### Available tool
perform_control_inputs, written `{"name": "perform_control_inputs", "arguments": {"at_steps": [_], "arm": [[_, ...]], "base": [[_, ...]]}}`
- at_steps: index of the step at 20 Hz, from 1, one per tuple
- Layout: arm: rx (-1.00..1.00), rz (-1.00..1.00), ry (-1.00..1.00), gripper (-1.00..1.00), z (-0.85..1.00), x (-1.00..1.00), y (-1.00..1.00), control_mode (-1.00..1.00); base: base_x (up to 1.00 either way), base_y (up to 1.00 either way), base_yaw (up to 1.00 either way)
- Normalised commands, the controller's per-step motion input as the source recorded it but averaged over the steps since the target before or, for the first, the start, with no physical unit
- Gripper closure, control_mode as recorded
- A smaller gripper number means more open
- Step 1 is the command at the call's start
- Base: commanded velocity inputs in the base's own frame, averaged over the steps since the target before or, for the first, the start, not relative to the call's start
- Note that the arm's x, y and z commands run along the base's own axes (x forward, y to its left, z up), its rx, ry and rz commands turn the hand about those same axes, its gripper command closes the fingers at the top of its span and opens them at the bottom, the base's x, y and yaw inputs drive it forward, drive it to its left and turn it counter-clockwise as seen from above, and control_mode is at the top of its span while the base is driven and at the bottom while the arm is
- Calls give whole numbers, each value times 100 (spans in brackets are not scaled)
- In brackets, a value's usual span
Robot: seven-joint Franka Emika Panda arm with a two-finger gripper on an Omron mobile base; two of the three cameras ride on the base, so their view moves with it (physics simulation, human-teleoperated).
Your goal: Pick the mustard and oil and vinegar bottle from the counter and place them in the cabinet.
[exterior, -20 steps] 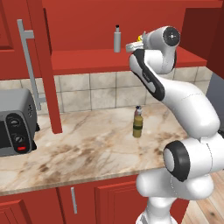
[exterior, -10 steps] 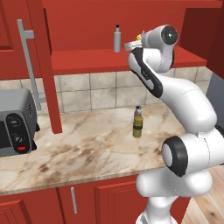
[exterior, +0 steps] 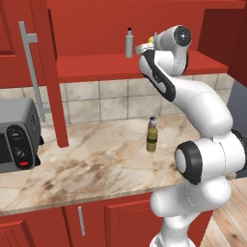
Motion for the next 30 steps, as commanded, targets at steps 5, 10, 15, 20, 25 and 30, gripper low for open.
{"name": "perform_control_inputs", "arguments": {"at_steps": [5, 10, 15, 20, 25, 30], "arm": [[0, 0, 1, 100, -19, 18, 0, -100], [0, 0, 5, 100, -15, 17, 0, -100], [0, 0, 4, 100, -14, 8, 0, -100], [0, 0, 4, -100, -17, 9, 0, -100], [0, 0, 0, -100, -10, 0, -3, -100], [0, 0, 0, -100, -5, 0, -10, -100]], "base": [[0, 0, 0], [0, 0, 0], [0, 0, 0], [0, 0, 0], [0, 0, 0], [0, 0, 0]]}}
